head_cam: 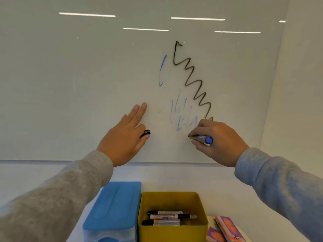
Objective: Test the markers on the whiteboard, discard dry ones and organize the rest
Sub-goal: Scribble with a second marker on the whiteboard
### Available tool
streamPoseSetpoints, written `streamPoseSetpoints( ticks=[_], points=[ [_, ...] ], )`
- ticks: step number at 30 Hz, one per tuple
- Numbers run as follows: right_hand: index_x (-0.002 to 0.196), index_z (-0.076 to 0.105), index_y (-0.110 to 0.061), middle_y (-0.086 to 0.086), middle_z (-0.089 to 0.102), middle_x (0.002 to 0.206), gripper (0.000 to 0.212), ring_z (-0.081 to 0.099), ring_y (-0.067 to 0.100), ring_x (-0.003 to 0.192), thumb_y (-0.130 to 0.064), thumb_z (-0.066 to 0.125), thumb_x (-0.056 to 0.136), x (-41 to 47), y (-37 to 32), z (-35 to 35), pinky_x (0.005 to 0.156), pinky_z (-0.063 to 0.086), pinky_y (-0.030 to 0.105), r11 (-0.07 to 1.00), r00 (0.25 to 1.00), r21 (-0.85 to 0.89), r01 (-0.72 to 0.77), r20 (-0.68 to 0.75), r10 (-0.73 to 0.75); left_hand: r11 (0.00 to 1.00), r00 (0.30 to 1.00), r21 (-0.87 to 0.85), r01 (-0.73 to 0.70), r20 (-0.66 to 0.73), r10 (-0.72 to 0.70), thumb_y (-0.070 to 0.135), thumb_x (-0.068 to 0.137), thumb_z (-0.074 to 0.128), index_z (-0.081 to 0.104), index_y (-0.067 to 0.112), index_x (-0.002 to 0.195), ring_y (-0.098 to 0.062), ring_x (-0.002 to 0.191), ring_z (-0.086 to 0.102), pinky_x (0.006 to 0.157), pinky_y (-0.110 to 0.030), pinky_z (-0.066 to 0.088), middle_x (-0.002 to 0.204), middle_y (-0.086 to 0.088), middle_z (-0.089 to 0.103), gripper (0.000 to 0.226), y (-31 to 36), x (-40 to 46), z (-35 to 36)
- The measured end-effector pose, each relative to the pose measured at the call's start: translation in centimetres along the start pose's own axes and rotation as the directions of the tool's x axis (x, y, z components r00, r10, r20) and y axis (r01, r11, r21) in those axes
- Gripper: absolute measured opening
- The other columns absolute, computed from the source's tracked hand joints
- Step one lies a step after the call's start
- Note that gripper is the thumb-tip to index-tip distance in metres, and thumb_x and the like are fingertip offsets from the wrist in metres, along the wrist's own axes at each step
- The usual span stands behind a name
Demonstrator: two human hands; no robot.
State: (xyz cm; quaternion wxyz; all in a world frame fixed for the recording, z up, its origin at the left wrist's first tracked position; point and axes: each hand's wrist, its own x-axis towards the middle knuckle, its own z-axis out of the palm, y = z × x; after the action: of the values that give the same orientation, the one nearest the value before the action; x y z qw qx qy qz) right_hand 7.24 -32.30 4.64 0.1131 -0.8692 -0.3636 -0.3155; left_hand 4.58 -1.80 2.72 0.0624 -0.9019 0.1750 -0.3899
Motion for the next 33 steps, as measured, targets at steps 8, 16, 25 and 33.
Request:
streamPoseSetpoints(
  ticks=[8, 16, 25, 33],
  points=[
    [0.103, 0.077, -0.021, -0.006, 0.064, 0.094, 0.014, 0.061, 0.009, 0.084, -0.021, 0.072, 0.089, -2.3, -1.4, 2.5, 0.078, 0.051, 0.024, 0.961, 0.986, 0.256, -0.109, -0.095, 0.137, 0.996, 0.979, -0.039, 0.085, 0.187, -0.077, 0.049, 0.101, 0.041, 0.051, 0.022, 0.082, -0.02, 0.154, -0.008, 0.079, -0.035, 0.056, 0.165, 0.001, -0.02, 0.034, 1.4, -3.3, 0.3],
    [0.127, 0.04, -0.032, 0.005, 0.069, 0.084, 0.071, 0.071, 0.012, 0.068, -0.012, 0.085, 0.077, -6.9, -5.9, 5.3, 0.067, 0.058, 0.021, 0.694, 0.905, 0.635, -0.339, 0.019, 0.425, 0.784, 0.929, -0.498, 0.371, 0.213, -0.304, 0.046, 0.099, 0.049, 0.066, 0.019, 0.108, -0.012, 0.152, 0.012, 0.116, -0.026, 0.018, 0.164, 0.004, 0.023, 0.033, 6.2, -10.1, 2.7],
    [0.124, 0.04, -0.028, 0.014, 0.072, 0.086, 0.063, 0.073, 0.023, 0.066, -0.006, 0.081, 0.081, -13.8, -11.9, 10.2, 0.058, 0.057, 0.026, 0.256, 0.726, 0.842, -0.474, 0.209, 0.655, 0.534, 0.851, -0.714, 0.453, 0.166, -0.499, 0.029, 0.095, 0.063, 0.071, 0.018, 0.113, -0.004, 0.078, 0.052, 0.071, -0.008, 0.036, 0.087, 0.016, 0.047, 0.023, 15.0, -20.2, 5.0],
    [0.118, 0.04, -0.026, 0.008, 0.075, 0.079, 0.056, 0.066, 0.025, 0.057, 0.0, 0.076, 0.084, -20.2, -17.7, 15.3, 0.049, 0.051, 0.029, -0.191, 0.475, 0.864, -0.465, 0.426, 0.77, -0.147, 0.562, -0.727, 0.671, 0.629, -0.537, 0.014, 0.089, 0.072, 0.061, 0.011, 0.103, -0.02, 0.068, 0.069, 0.067, -0.028, 0.057, 0.08, -0.009, 0.072, 0.018, 16.8, -26.5, 6.1]
  ],
)
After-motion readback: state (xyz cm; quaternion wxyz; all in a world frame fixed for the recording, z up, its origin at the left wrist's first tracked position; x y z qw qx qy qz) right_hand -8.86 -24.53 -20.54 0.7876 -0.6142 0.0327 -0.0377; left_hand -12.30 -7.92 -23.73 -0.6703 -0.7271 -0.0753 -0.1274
